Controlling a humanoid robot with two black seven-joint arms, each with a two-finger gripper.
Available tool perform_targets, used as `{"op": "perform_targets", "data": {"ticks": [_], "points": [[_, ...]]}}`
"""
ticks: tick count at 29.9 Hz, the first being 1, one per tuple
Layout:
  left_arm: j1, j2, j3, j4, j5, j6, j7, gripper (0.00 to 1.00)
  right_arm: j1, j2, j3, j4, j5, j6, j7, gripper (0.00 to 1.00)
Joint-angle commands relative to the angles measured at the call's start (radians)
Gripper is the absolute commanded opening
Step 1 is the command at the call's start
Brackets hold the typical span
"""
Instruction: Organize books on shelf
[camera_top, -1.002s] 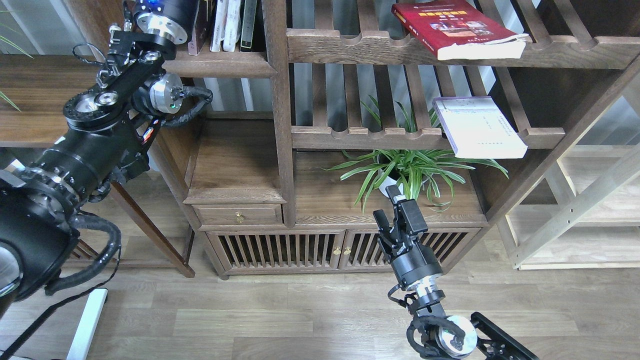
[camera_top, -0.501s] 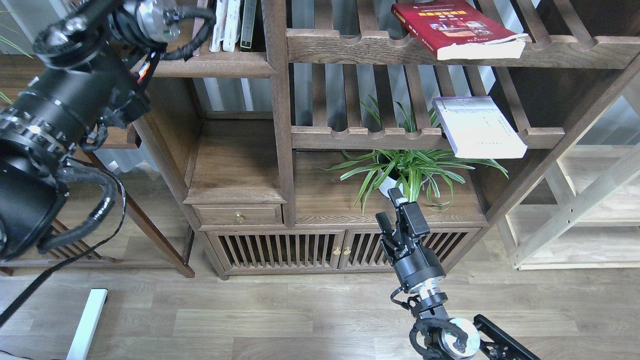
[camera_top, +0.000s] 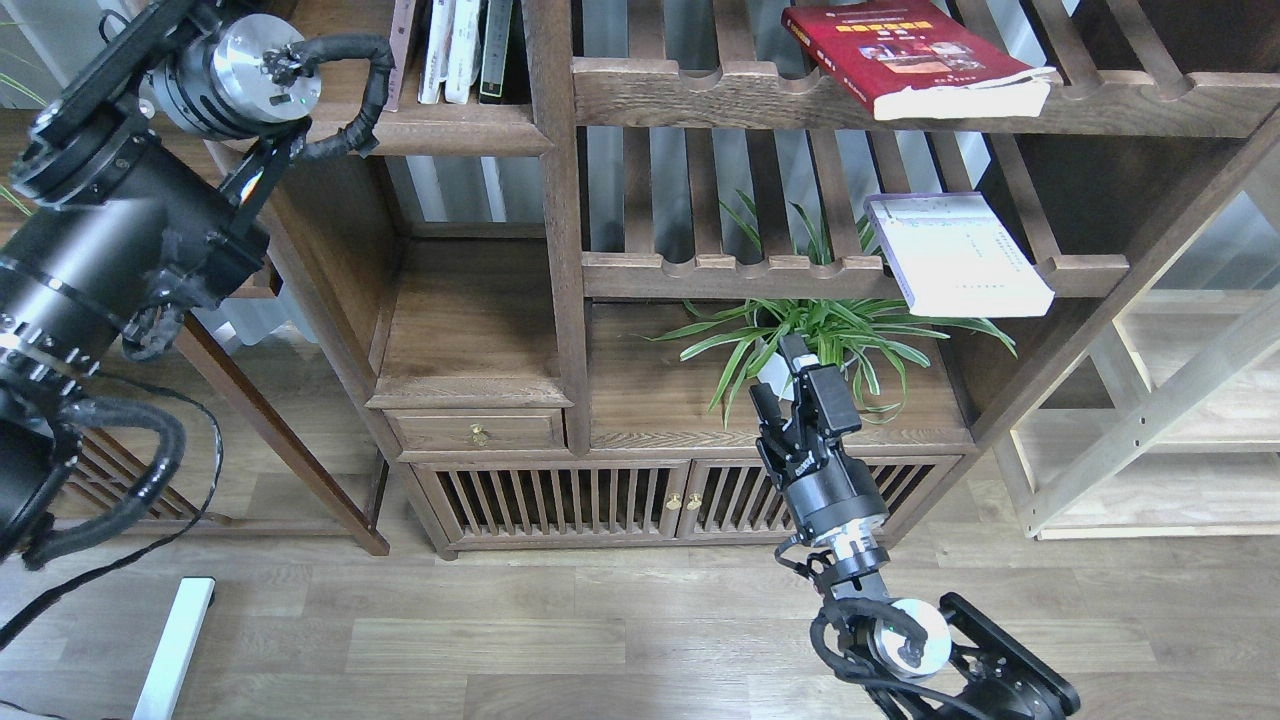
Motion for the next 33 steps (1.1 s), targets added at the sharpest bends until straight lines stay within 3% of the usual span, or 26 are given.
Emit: {"op": "perform_targets", "data": {"ticks": [1, 5, 9, 15, 19, 21, 29, 33], "points": [[0.029, 0.002, -0.036, -0.046, -0.018, -0.043, 0.000, 0.65, 0.007, 0.027, 0.051, 0.000, -0.001, 0.000, 0.000, 0.98], [0.072, 0.005, -0.090, -0.092, -0.029, -0.135, 0.000, 0.65, 0.043, 0.029, 0.062, 0.002, -0.001, 0.000, 0.000, 0.98], [0.193, 0.019, -0.142, -0.192, -0.047, -0.223, 0.000, 0.63, 0.057, 0.030, 0.066, 0.009, 0.001, 0.000, 0.000, 0.97], [0.309, 0.041, -0.181, -0.360, -0.200, -0.378, 0.000, 0.70, 0.059, 0.030, 0.057, 0.011, -0.001, 0.000, -0.001, 0.96], [0.375, 0.053, -0.187, -0.432, -0.265, -0.484, 0.137, 0.85, 0.059, 0.030, 0.060, 0.009, -0.002, 0.000, -0.001, 0.97], [0.394, 0.056, -0.191, -0.459, -0.271, -0.504, 0.180, 0.94, 0.060, 0.030, 0.069, 0.006, -0.004, 0.000, -0.001, 0.97], [0.490, 0.047, -0.165, -0.566, -0.264, -0.589, 0.197, 0.98, 0.051, 0.024, 0.098, 0.005, -0.001, 0.000, 0.000, 0.97], [0.575, 0.045, -0.132, -0.650, -0.244, -0.590, 0.197, 0.98, 0.030, 0.013, 0.131, 0.003, 0.001, 0.000, 0.002, 0.97]]}}
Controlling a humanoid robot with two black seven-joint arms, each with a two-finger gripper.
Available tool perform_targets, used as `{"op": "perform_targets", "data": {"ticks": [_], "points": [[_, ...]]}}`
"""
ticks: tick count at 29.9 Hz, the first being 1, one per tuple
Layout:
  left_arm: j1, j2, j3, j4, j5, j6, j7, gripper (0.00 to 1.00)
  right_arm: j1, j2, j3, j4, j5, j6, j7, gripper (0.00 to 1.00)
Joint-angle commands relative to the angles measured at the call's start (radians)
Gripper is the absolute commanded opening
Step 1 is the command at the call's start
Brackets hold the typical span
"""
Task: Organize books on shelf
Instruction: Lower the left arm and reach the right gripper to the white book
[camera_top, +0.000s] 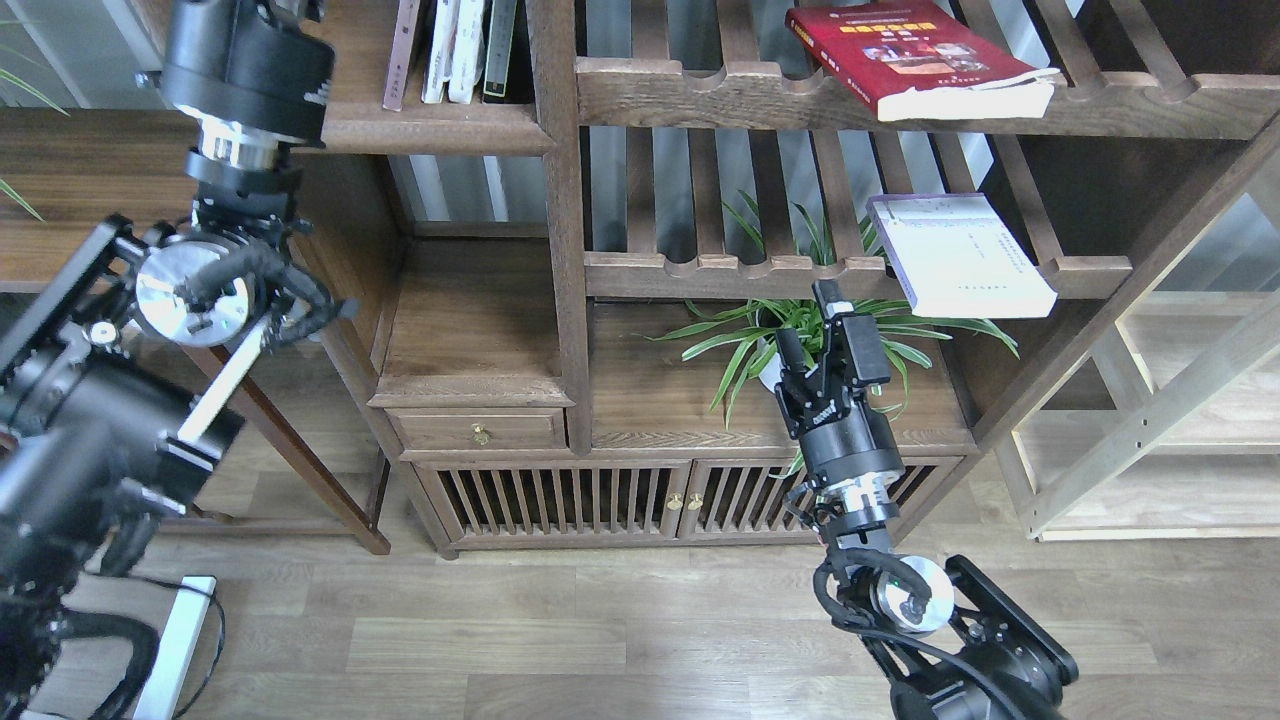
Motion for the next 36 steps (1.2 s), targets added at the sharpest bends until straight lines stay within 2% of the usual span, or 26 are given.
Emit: {"op": "perform_targets", "data": {"ticks": [1, 4, 6, 9, 13, 19, 26, 30, 32, 36], "points": [[0.088, -0.001, 0.033, -0.071, 0.023, -0.008, 0.002, 0.98, -0.031, -0.006, 0.034, -0.001, 0.001, 0.000, 0.001, 0.97], [0.134, -0.004, 0.066, -0.088, 0.033, -0.024, 0.013, 0.98, -0.052, -0.006, 0.062, -0.006, 0.001, 0.000, 0.001, 0.97], [0.154, -0.013, 0.093, -0.087, 0.036, -0.024, 0.036, 0.94, -0.057, -0.009, 0.092, -0.015, 0.001, 0.000, 0.001, 0.97], [0.218, -0.022, 0.107, -0.087, 0.065, -0.024, 0.114, 0.94, -0.062, -0.011, 0.148, -0.037, 0.007, 0.000, 0.001, 0.97], [0.252, -0.008, 0.122, -0.085, 0.111, -0.024, 0.180, 0.98, -0.052, -0.012, 0.189, -0.050, 0.009, -0.036, 0.000, 0.97], [0.258, 0.001, 0.179, -0.070, 0.138, -0.024, 0.198, 0.98, -0.008, -0.011, 0.200, -0.096, 0.022, -0.104, -0.002, 0.93], [0.263, 0.041, 0.253, -0.067, 0.138, -0.024, 0.260, 0.99, 0.081, -0.014, 0.260, -0.146, 0.130, -0.237, -0.009, 0.91], [0.280, 0.064, 0.285, -0.048, 0.138, -0.024, 0.286, 0.99, 0.099, -0.015, 0.283, -0.153, 0.130, -0.280, -0.013, 0.89], [0.287, 0.065, 0.296, -0.050, 0.138, -0.024, 0.316, 0.99, 0.106, -0.018, 0.293, -0.165, 0.130, -0.312, -0.013, 0.87], [0.298, 0.068, 0.300, -0.050, 0.135, -0.024, 0.427, 0.99, 0.133, -0.024, 0.355, -0.170, 0.133, -0.415, -0.014, 0.86]]}}
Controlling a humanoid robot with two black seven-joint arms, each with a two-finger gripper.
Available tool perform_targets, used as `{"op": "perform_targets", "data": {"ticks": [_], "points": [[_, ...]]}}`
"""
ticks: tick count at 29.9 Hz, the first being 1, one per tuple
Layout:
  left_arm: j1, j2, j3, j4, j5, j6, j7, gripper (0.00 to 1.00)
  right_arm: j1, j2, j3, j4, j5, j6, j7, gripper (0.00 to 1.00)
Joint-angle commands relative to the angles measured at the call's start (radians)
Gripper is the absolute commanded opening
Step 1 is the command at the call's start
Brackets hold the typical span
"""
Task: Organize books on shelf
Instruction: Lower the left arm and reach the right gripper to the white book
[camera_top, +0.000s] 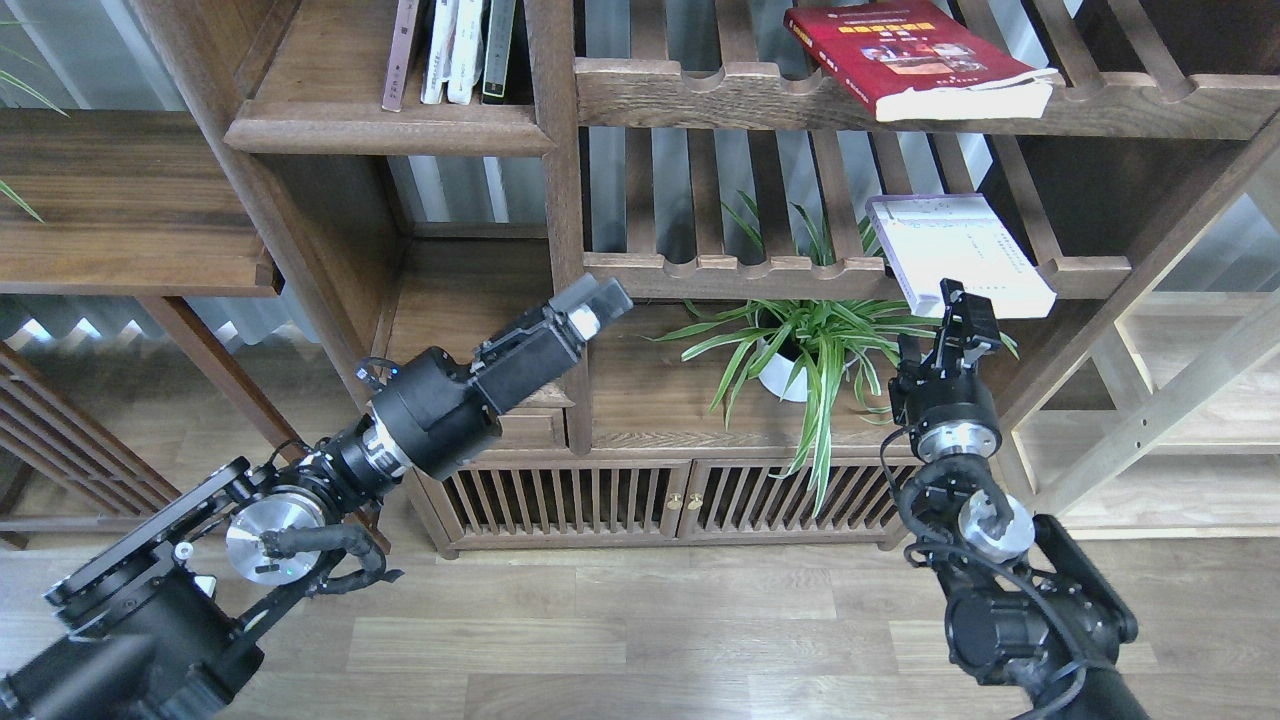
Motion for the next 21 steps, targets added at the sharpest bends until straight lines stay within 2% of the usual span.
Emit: {"op": "perform_targets", "data": {"ticks": [1, 3, 13, 21], "points": [[0.005, 0.000, 0.004, -0.001, -0.003, 0.000, 0.087, 0.99, 0.021, -0.003, 0.040, -0.005, 0.002, -0.080, -0.004, 0.86], [0.005, -0.004, 0.002, 0.000, -0.003, 0.000, 0.101, 0.99, 0.030, -0.005, 0.041, -0.011, 0.002, -0.088, -0.021, 0.86], [0.012, 0.000, 0.004, 0.000, -0.003, 0.000, 0.103, 0.99, 0.090, -0.014, 0.041, -0.078, 0.000, -0.091, -0.104, 0.82], [0.041, 0.005, 0.004, -0.001, -0.001, 0.000, 0.103, 0.99, 0.121, -0.054, 0.041, -0.129, -0.001, -0.088, -0.130, 0.77]]}}
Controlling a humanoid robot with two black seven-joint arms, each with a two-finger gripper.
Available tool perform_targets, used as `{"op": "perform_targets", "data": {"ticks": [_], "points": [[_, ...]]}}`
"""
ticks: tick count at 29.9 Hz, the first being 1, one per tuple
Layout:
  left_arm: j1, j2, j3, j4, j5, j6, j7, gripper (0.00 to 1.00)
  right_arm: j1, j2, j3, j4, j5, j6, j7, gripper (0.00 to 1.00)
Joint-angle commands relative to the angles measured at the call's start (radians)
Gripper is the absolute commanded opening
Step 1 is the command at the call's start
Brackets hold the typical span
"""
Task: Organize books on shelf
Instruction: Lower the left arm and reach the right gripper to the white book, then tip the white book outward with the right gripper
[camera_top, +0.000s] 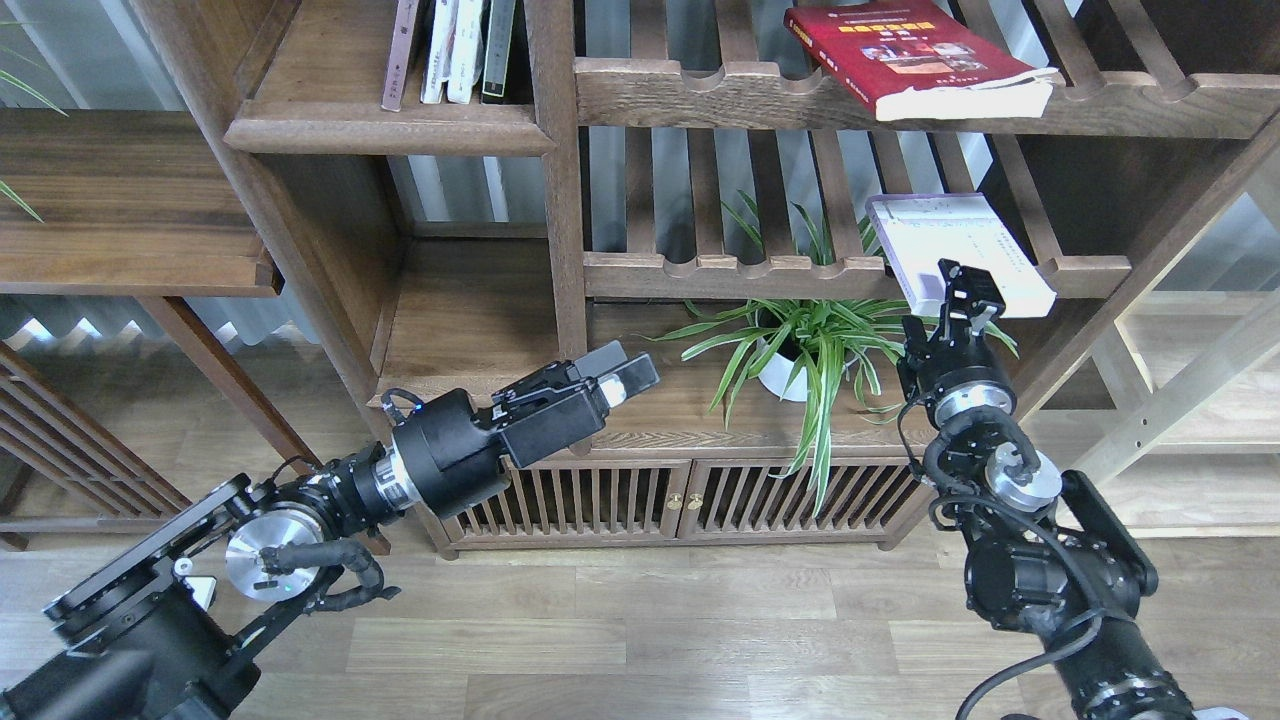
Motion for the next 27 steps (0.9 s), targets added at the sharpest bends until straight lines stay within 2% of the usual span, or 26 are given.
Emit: {"op": "perform_targets", "data": {"ticks": [1, 5, 11, 20, 27], "points": [[0.006, 0.001, 0.000, -0.002, 0.000, 0.000, 0.000, 0.99, 0.020, -0.022, 0.000, -0.030, 0.000, 0.003, -0.004, 0.76], [0.006, -0.003, 0.001, -0.005, 0.000, 0.000, 0.000, 0.99, 0.033, -0.038, 0.000, -0.047, -0.002, 0.010, -0.004, 0.66], [0.006, -0.003, 0.001, -0.008, 0.002, 0.000, 0.001, 0.99, 0.043, -0.065, 0.000, -0.087, -0.005, 0.010, -0.006, 0.63], [0.006, -0.003, 0.003, -0.013, 0.002, 0.000, 0.001, 0.99, 0.057, -0.067, -0.002, -0.118, -0.005, 0.047, -0.012, 0.44], [0.006, -0.002, 0.006, -0.014, 0.002, 0.000, 0.000, 0.99, 0.072, -0.062, -0.015, -0.118, -0.008, 0.050, -0.015, 0.44]]}}
